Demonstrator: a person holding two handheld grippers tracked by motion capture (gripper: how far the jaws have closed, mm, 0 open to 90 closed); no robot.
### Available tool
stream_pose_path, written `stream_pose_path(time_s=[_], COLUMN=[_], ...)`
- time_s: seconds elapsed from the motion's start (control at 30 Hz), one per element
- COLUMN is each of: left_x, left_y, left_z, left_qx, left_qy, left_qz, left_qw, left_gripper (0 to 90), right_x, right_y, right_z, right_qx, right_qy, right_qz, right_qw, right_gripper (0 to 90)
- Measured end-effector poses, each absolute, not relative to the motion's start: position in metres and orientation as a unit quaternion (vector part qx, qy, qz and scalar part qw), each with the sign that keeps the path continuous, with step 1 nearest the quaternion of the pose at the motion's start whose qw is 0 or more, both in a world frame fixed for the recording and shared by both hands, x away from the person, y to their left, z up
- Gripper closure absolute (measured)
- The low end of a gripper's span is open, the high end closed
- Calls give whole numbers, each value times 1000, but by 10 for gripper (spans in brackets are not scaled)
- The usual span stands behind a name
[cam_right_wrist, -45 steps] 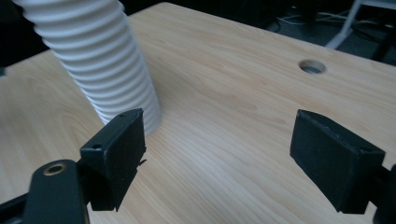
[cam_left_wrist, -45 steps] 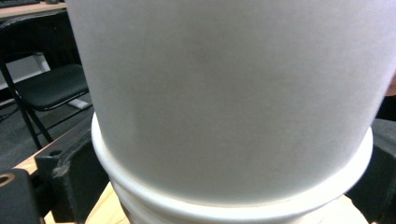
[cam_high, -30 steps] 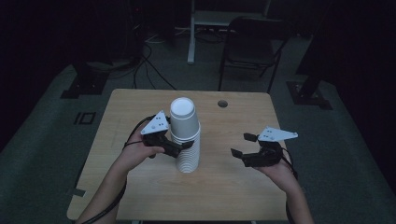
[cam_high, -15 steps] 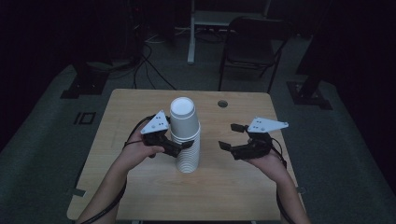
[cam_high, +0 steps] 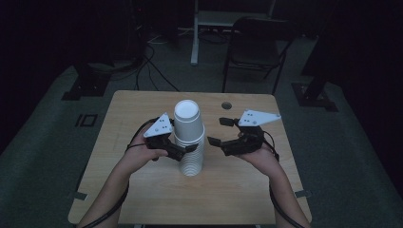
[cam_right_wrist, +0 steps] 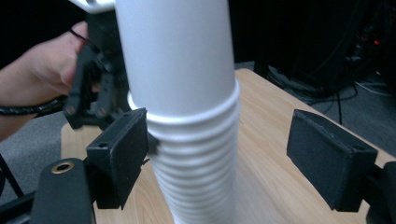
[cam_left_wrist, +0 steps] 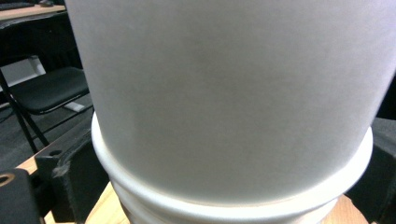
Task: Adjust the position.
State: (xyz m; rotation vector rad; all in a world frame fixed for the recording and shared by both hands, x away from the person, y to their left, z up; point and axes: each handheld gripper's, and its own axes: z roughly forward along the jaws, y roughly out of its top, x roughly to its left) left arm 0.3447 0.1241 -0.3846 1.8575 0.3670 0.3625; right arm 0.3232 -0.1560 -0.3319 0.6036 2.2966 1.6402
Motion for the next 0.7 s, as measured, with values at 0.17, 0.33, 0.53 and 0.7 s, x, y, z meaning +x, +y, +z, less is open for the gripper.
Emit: stream_pose_path(time_s=[0.17, 0.33, 0.53, 0.7], left_x=[345, 345, 346, 346], left_y=[124, 124, 124, 124], left_z=[-385, -385, -385, -385], left_qx=[791, 791, 791, 790], left_qy=[155, 155, 156, 158], left_qz=[154, 154, 154, 153], left_qw=[571, 572, 571, 573], left_gripper=[36, 36, 36, 36], right_x=[324, 325, 329, 333], right_y=[-144, -131, -119, -109], right_z=[-320, -314, -306, -299], right_qx=[191, 180, 169, 163], right_qy=[790, 794, 793, 790], right_qz=[569, 567, 573, 580], right_qw=[126, 128, 122, 114], right_gripper=[195, 186, 181, 180])
